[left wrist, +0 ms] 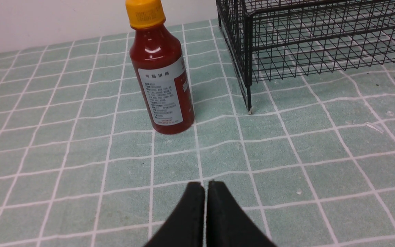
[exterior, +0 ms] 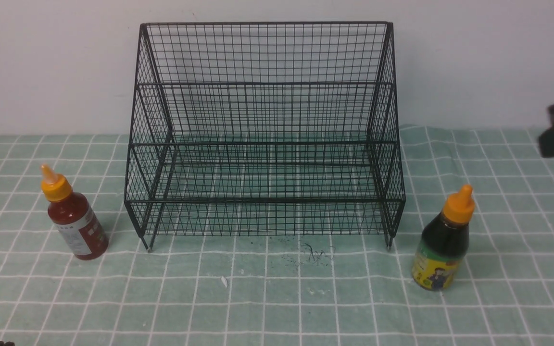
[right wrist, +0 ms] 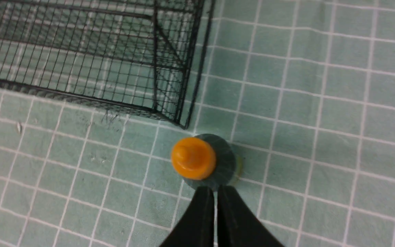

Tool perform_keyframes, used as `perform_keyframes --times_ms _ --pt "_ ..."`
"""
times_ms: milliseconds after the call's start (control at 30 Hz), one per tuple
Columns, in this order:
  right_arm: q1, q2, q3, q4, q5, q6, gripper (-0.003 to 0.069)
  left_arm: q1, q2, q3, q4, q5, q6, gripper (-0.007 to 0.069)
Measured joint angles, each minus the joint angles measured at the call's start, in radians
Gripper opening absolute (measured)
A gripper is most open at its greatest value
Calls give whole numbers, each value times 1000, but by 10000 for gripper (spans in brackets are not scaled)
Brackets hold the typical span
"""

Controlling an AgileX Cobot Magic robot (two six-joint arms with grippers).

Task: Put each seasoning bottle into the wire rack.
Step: Use the right arm to grab the condiment bottle closest to it

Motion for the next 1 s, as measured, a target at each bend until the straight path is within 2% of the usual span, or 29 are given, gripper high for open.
perform_keyframes --times_ms 133,200,267,400,467,533,600,667,733,800,900,1000 --pt "96 68 -42 -96 13 71 67 0 0 0 0 0 0 -6" --pt "159 109 -48 -188 34 139 141 0 0 0 0 0 0 -6" --pt "184 132 -50 -225 39 164 215 0 0 0 0 0 0 -6" --pt "199 157 -53 -222 41 182 413 0 0 0 0 0 0 -6" --pt "199 167 -53 -222 41 183 460 0 0 0 0 0 0 -6" --pt "199 199 -53 -230 33 194 552 0 0 0 0 0 0 -6" --pt "199 235 -53 -240 16 196 595 0 0 0 0 0 0 -6" --pt "199 279 -53 -257 0 198 604 0 0 0 0 0 0 -6" --pt "199 336 -53 -257 0 198 578 0 0 0 0 0 0 -6" --pt "199 380 -53 -257 9 198 490 0 0 0 0 0 0 -6" --pt "199 403 -54 -251 21 192 296 0 0 0 0 0 0 -6" --pt "199 389 -54 -245 25 184 321 0 0 0 0 0 0 -6"
